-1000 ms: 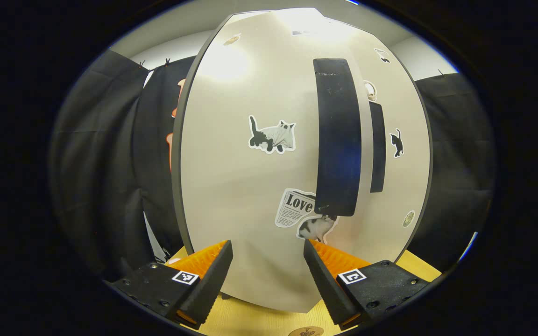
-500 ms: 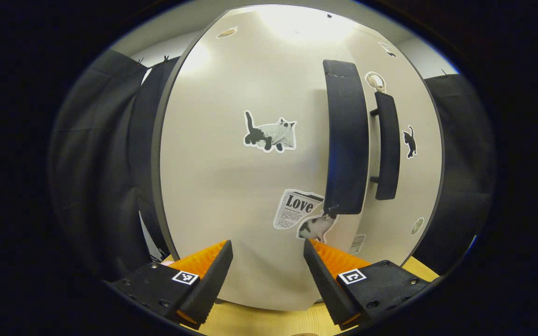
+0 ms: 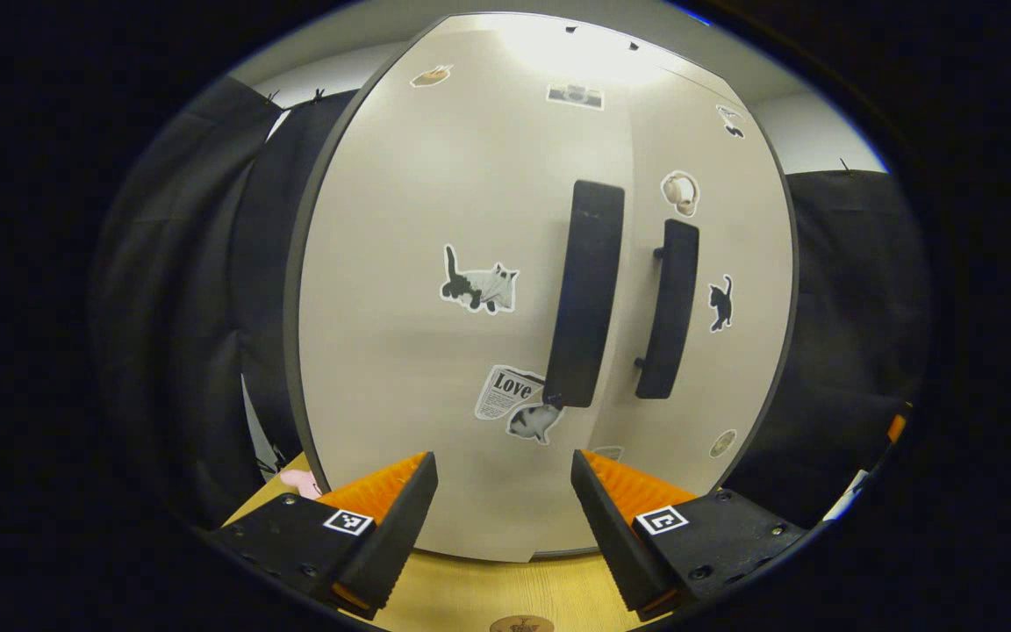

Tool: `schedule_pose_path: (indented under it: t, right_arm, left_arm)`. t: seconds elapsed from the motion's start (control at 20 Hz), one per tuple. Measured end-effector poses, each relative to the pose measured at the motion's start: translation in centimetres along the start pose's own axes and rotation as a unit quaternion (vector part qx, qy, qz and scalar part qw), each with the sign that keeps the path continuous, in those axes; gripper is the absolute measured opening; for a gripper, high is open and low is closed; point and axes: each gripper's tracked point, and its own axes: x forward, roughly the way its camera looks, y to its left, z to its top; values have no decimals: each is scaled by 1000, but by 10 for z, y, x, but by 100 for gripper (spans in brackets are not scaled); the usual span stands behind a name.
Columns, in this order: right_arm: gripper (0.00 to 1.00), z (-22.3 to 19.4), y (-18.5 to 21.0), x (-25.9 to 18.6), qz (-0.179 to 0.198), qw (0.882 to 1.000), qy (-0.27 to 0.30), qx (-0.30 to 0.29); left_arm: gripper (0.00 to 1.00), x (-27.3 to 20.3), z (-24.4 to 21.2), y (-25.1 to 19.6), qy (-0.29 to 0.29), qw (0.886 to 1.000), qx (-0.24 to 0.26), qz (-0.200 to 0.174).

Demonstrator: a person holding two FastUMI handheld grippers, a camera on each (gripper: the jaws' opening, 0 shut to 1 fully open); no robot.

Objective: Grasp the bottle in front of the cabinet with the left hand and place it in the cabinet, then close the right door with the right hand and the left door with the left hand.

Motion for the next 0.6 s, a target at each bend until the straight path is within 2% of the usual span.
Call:
schedule_pose_path:
  t: [0.35, 0.6]
  right_arm:
    - [96, 54, 9, -15, 4, 999, -39, 9]
    - [96, 76, 17, -44, -1, 999, -45, 11]
  left_arm:
    - [94, -78, 39, -21, -16, 999, 0, -35]
    - [94, -127, 65, -10, -33, 999, 17, -30]
